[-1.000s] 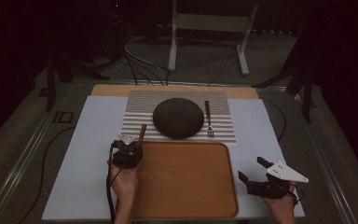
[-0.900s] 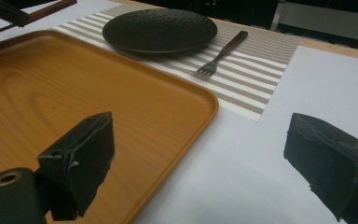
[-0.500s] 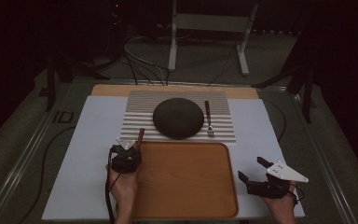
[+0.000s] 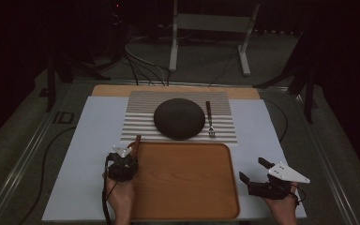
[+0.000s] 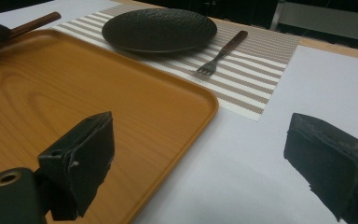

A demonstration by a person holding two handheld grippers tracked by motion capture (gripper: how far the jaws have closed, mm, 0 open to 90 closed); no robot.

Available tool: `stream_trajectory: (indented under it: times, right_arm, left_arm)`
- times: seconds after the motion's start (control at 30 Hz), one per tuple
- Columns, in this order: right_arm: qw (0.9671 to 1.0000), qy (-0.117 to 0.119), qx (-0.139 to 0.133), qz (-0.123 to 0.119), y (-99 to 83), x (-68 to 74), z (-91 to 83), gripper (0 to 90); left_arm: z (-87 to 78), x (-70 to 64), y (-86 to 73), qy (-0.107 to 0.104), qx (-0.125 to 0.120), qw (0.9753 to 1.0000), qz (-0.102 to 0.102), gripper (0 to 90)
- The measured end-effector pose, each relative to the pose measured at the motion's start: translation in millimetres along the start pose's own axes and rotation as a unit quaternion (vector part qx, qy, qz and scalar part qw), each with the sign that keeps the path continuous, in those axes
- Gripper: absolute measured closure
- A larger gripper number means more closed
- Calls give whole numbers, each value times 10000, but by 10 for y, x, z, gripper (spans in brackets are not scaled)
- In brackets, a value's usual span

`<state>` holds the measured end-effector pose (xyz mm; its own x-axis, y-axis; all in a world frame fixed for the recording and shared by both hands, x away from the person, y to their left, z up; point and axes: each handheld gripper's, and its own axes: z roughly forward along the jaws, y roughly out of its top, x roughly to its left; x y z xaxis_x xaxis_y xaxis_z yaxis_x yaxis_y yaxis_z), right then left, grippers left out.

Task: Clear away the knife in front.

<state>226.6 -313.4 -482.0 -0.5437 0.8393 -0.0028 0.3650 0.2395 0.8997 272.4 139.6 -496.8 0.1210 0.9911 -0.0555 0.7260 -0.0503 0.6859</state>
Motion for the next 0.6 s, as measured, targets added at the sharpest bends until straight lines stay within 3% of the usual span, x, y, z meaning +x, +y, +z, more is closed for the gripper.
stream_trajectory:
  times: [0.6]
  right_arm:
    - [10000,14,28,-18,3,11,17,84]
  left_arm:
    - [-25,96,-238,31,182,9997,-184,781]
